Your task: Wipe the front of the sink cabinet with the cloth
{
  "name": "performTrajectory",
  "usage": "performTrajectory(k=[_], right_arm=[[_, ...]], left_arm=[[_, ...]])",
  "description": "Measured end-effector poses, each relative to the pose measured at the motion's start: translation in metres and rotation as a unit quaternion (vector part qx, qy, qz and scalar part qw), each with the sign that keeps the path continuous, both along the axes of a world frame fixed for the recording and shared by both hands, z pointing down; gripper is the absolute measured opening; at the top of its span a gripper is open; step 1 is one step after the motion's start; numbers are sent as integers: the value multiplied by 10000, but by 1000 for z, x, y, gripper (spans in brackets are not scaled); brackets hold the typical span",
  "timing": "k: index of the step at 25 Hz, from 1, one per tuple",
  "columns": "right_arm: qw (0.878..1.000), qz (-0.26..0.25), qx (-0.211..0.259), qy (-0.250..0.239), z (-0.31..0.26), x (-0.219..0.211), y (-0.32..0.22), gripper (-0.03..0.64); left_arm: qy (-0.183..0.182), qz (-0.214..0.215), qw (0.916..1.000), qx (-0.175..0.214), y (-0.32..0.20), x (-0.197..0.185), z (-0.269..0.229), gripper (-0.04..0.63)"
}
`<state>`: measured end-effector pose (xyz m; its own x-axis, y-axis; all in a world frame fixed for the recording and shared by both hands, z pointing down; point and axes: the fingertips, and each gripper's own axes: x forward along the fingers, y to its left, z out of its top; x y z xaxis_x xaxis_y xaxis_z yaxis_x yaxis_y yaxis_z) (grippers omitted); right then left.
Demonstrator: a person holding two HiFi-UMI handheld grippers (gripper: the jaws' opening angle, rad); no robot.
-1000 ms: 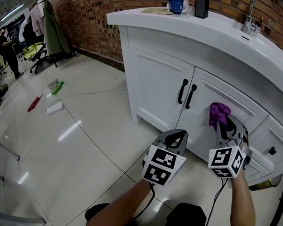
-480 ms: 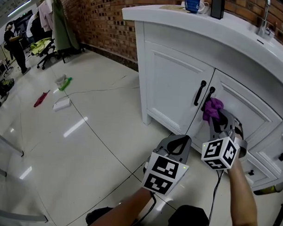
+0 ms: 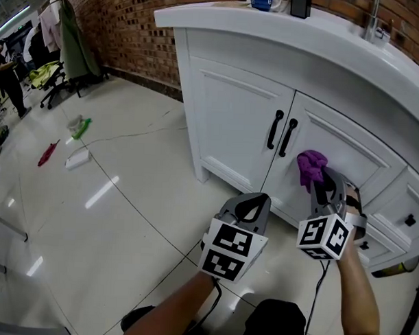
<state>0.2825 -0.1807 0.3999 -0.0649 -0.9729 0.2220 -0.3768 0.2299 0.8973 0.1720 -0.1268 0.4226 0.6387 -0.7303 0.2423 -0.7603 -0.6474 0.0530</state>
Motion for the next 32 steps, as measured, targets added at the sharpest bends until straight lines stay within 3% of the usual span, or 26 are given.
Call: performTrajectory(k=[6, 19, 25, 32], right_arm=[[9992, 393, 80, -83, -10, 51, 31, 112], [9916, 1251, 126, -290, -1, 137, 96, 112], [9913, 1256, -11, -393, 22, 131, 90, 112], [9928, 1034, -179, -580, 35, 88, 56, 112]], left_arm=[[-108, 267, 9996, 51, 7, 28, 4, 5], [-288, 493, 9983, 148, 20, 48, 6, 5], [-252, 470, 9986, 51, 16, 42, 11, 5], [-141, 363, 9992, -67, 13, 29, 15, 5]])
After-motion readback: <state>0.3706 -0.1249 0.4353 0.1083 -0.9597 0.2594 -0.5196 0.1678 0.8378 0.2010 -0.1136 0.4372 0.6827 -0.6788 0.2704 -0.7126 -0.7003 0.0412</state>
